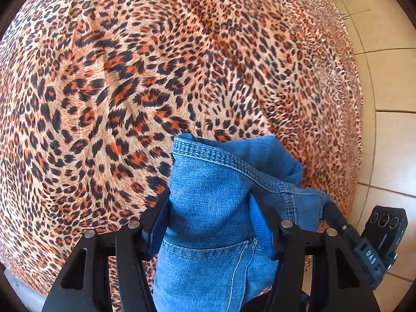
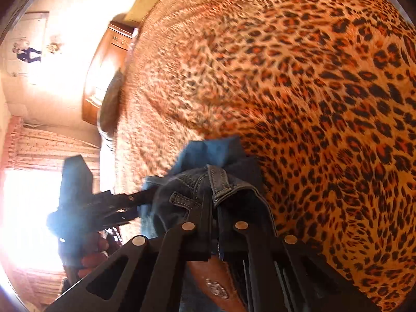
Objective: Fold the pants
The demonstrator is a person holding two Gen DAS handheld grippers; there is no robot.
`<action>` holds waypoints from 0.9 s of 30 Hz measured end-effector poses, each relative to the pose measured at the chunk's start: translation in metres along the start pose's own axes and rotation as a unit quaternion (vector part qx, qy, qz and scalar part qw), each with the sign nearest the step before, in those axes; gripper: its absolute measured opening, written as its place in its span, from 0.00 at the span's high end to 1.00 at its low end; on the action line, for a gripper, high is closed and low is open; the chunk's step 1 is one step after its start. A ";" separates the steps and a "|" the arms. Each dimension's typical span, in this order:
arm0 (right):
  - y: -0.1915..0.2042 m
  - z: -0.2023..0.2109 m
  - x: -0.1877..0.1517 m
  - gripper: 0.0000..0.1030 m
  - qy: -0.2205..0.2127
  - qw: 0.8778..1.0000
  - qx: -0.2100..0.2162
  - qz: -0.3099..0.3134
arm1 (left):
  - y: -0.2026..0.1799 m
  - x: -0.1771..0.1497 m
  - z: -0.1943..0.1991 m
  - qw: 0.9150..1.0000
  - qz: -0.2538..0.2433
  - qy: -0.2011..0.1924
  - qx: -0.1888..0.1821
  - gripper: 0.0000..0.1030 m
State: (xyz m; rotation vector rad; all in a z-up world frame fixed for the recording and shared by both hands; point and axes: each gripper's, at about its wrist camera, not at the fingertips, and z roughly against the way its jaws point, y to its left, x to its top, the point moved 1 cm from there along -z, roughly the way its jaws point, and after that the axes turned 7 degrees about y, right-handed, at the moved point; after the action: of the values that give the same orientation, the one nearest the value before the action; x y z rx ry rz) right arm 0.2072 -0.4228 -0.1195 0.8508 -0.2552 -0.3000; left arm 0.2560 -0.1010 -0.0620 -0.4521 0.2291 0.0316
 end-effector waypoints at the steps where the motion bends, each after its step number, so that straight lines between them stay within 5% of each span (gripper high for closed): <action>1: 0.002 0.011 0.006 0.98 -0.011 1.000 0.014 -0.001 | -0.003 -0.001 0.003 1.000 -0.003 -0.003 -0.009 0.44; 6: -0.009 -0.008 0.025 0.98 0.008 0.999 -0.050 0.007 | -0.012 0.016 -0.019 0.999 -0.002 -0.001 0.051 0.43; 9: -0.030 -0.031 0.026 0.95 0.033 0.996 -0.080 -0.019 | -0.012 0.021 -0.026 0.999 0.004 0.003 0.050 0.42; 13: -0.034 -0.011 0.020 0.84 0.027 0.998 -0.014 -0.047 | -0.004 0.010 -0.001 1.000 -0.002 0.006 0.011 0.43; 17: -0.029 0.025 -0.004 0.46 0.014 0.999 0.016 -0.032 | 0.010 -0.030 0.033 0.999 -0.012 -0.007 -0.041 0.31; 18: -0.032 0.027 -0.012 0.46 0.017 0.999 0.020 -0.036 | 0.014 -0.044 0.035 0.999 -0.007 -0.009 -0.048 0.24; 22: -0.039 0.008 -0.033 0.46 0.046 0.997 0.032 -0.048 | 0.018 -0.084 0.020 0.998 -0.018 0.025 -0.057 0.25; 24: -0.037 -0.004 -0.045 0.46 0.064 0.997 0.022 -0.038 | 0.017 -0.094 0.009 0.999 -0.035 0.032 -0.020 0.29; 25: -0.032 -0.008 -0.051 0.59 0.074 0.997 0.017 -0.022 | 0.016 -0.097 0.005 0.998 -0.047 0.030 0.007 0.32; 26: -0.025 -0.009 -0.058 0.95 0.088 0.996 0.019 -0.001 | 0.014 -0.101 0.003 0.998 -0.058 0.029 0.024 0.37; 27: -0.016 -0.005 -0.068 0.94 0.095 0.995 0.030 0.016 | 0.013 -0.105 0.004 0.997 -0.064 0.028 0.031 0.38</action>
State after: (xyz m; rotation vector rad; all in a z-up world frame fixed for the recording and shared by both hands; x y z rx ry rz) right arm 0.1437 -0.4048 -0.1420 0.9266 -0.1011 -0.1800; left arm 0.1533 -0.0857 -0.0405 -0.4050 0.2547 -0.1127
